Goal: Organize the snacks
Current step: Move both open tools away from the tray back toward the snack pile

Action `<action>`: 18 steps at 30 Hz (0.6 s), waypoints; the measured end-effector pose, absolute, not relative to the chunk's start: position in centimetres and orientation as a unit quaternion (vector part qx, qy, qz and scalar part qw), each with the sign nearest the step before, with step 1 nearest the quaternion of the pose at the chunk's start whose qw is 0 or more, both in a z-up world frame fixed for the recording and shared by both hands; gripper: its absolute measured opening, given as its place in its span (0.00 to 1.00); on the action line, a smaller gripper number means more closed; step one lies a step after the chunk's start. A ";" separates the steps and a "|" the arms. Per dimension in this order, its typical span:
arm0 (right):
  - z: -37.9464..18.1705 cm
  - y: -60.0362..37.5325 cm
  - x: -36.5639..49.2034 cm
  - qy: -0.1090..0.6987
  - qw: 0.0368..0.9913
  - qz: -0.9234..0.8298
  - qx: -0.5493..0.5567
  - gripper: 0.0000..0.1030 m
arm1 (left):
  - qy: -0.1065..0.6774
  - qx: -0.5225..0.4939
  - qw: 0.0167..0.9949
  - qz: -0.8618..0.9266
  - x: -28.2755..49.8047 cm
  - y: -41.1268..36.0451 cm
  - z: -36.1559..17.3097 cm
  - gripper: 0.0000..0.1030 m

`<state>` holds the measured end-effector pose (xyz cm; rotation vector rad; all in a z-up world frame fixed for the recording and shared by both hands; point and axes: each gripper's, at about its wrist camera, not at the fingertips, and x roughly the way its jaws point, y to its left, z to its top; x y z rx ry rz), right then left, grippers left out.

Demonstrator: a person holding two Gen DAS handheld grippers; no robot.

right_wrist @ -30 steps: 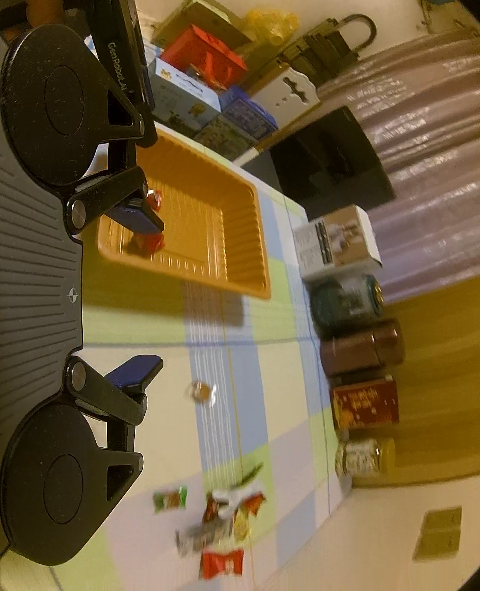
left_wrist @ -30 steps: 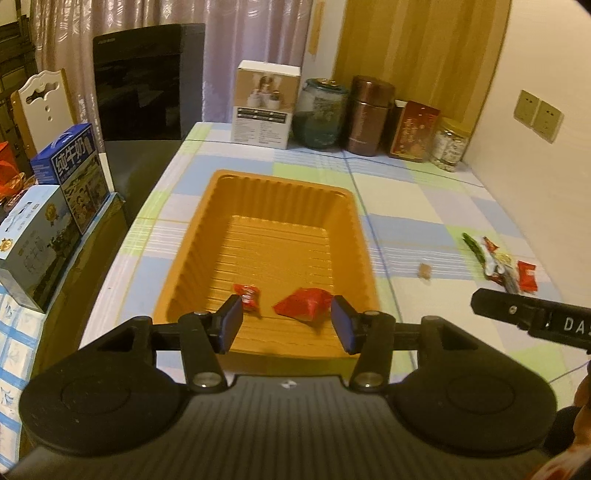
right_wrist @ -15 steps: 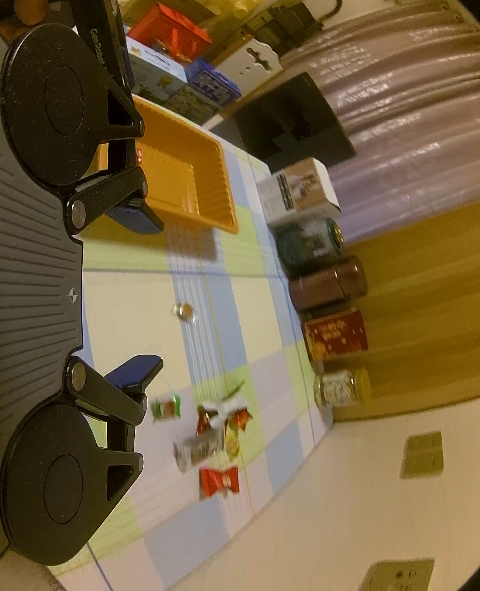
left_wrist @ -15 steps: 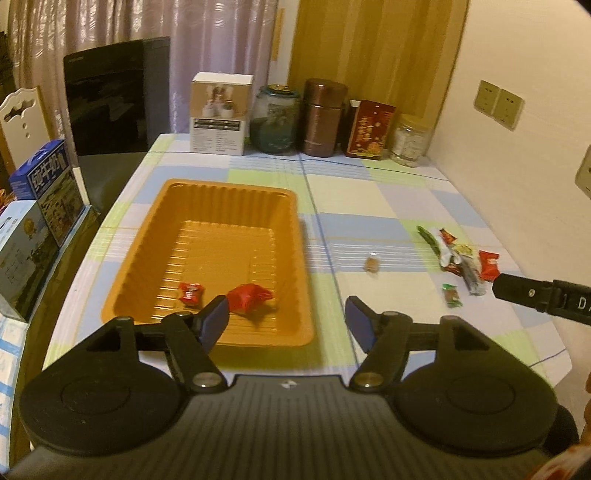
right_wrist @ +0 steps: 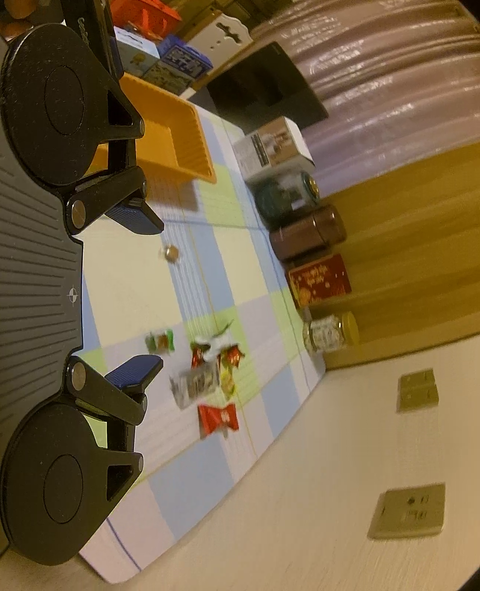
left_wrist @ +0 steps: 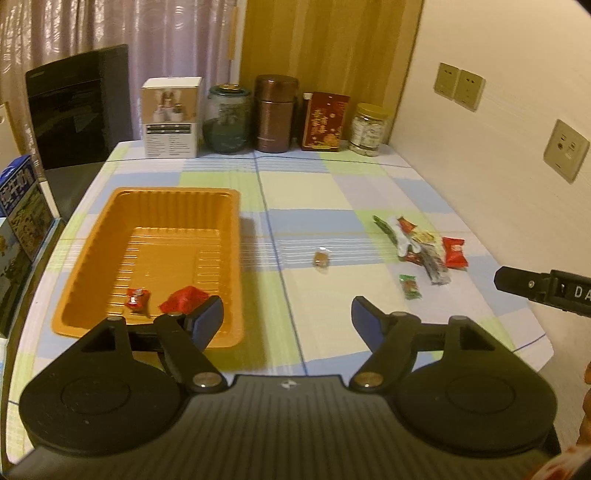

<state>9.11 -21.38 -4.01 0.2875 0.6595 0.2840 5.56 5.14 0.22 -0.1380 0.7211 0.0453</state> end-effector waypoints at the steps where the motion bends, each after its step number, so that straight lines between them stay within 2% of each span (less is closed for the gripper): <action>1: -4.1 -21.8 9.2 0.322 0.926 0.134 0.142 0.70 | 0.352 -0.067 0.933 0.019 5.6 4.8 0.2 0.73; 18: -6.9 -27.0 11.3 0.338 0.925 0.083 0.152 0.70 | 0.369 -0.046 0.928 -0.025 9.4 -0.3 -2.1 0.74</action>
